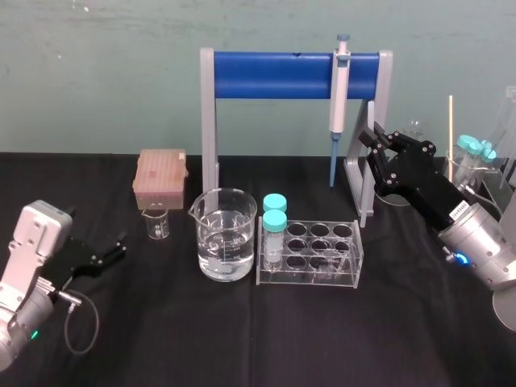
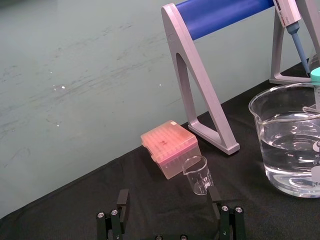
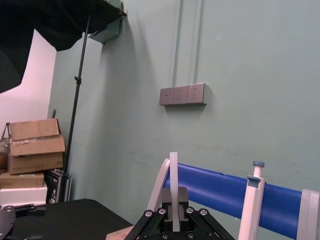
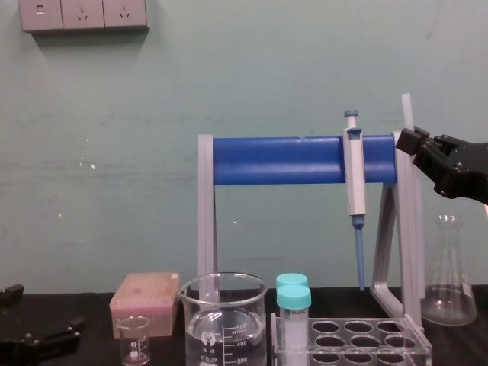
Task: Pick up the stirring rod with one hand, then place it down.
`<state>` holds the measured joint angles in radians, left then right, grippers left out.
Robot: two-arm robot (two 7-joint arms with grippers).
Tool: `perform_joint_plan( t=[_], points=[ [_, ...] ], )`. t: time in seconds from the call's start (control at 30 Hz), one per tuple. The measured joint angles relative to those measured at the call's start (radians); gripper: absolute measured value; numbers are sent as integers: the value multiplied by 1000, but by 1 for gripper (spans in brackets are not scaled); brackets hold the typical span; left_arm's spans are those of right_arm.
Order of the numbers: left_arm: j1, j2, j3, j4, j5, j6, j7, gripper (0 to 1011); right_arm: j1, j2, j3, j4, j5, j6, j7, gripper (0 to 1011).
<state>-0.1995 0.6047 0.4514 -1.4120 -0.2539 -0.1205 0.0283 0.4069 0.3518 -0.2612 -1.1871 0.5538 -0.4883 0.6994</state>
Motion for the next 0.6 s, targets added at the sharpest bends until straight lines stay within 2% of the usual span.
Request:
perform_joint_plan(
  t=[0.6],
  points=[
    [0, 0, 0, 0, 0, 0, 0, 1000, 1, 0, -1, 1, 0, -1, 2, 64]
  ],
)
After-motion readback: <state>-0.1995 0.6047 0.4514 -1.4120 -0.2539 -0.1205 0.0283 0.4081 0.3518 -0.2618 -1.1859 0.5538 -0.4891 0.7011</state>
